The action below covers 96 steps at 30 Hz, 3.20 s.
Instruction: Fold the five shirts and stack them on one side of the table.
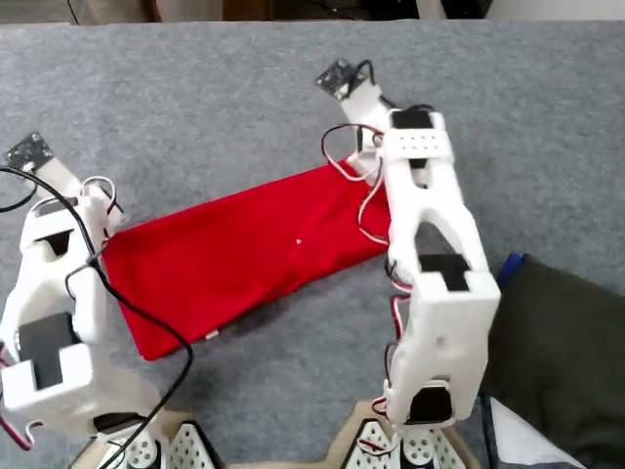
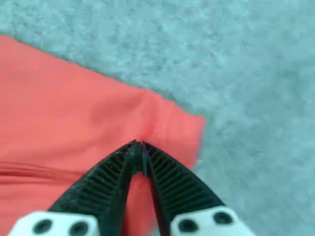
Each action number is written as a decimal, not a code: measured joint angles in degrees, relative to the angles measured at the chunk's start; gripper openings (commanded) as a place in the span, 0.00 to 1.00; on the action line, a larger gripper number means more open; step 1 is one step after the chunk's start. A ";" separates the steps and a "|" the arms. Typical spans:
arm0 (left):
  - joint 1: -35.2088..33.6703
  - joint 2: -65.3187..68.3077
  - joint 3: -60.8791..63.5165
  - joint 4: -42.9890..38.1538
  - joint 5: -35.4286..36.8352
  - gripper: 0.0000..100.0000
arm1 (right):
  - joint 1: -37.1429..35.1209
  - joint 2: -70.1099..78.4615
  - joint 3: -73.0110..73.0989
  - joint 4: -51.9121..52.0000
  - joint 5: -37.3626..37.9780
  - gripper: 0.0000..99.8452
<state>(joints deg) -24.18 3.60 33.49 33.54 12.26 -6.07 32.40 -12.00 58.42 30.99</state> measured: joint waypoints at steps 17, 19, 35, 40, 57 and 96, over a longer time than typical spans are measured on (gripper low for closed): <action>-6.07 0.88 -3.08 3.78 -1.67 0.02 | 2.55 15.03 -19.52 10.29 6.59 0.01; -6.07 0.88 -3.08 3.78 -1.67 0.02 | 2.64 15.03 -19.87 10.46 6.59 0.01; 3.43 8.79 -30.95 38.42 0.00 0.02 | 2.64 15.03 -19.87 10.46 6.59 0.01; 4.04 19.60 -33.93 40.00 0.00 0.02 | 2.64 15.03 -19.87 10.46 6.59 0.01; 0.09 26.02 -37.71 36.75 -3.08 0.02 | 2.64 15.03 -19.87 10.46 7.74 0.01; -4.40 20.04 -39.12 61.80 -28.84 0.19 | 16.09 -15.21 -2.37 0.35 3.16 0.01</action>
<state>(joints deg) -28.57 23.65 -5.63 95.34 -16.57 10.02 17.19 -14.37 58.77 34.15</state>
